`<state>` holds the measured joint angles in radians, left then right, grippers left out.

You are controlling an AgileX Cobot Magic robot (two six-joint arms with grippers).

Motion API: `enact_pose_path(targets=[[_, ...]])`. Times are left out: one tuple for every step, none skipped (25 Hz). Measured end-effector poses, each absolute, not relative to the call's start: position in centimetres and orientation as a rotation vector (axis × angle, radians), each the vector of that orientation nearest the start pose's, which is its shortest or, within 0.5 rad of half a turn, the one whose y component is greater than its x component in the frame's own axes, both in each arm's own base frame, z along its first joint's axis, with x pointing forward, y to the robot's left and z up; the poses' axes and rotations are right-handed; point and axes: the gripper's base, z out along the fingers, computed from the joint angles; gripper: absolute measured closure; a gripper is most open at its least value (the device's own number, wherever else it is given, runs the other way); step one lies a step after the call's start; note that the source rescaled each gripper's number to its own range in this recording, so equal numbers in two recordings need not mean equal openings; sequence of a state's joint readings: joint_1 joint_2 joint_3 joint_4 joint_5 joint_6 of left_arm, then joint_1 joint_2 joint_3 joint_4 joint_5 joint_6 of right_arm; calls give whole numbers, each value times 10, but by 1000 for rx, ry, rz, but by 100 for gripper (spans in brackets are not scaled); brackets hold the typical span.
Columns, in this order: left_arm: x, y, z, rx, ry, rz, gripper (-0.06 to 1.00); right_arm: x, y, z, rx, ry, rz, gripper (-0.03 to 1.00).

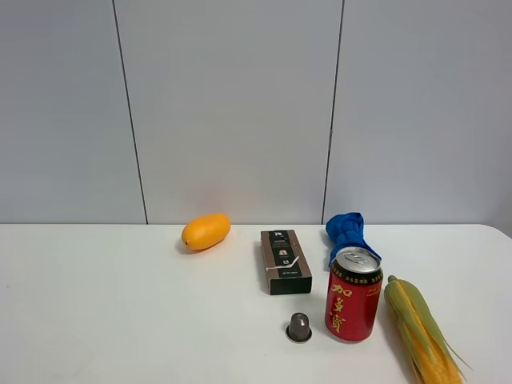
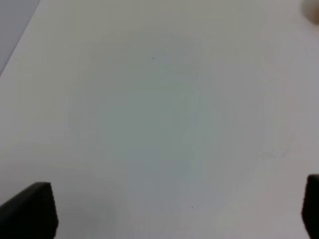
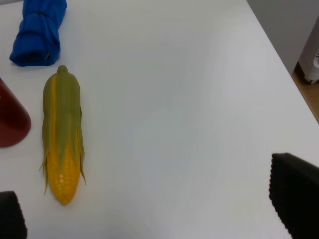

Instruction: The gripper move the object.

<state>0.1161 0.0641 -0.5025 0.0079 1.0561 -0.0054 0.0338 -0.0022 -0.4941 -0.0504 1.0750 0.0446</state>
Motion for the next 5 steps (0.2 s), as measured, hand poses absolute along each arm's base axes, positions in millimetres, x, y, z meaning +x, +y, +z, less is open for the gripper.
enact_pose_path(targets=[[5, 1, 278, -128, 2098, 76, -5, -5, -4, 275, 14, 2061, -12, -3], [5, 1, 278, -128, 2098, 76, -5, -5, -4, 275, 14, 2061, -12, -3], [5, 1, 278, -128, 2098, 76, -5, -5, -4, 275, 14, 2061, -12, -3], [5, 1, 278, -128, 2098, 76, -5, -5, -4, 275, 14, 2061, -12, -3], [5, 1, 278, -128, 2098, 76, -5, -5, -4, 275, 14, 2061, -12, -3]])
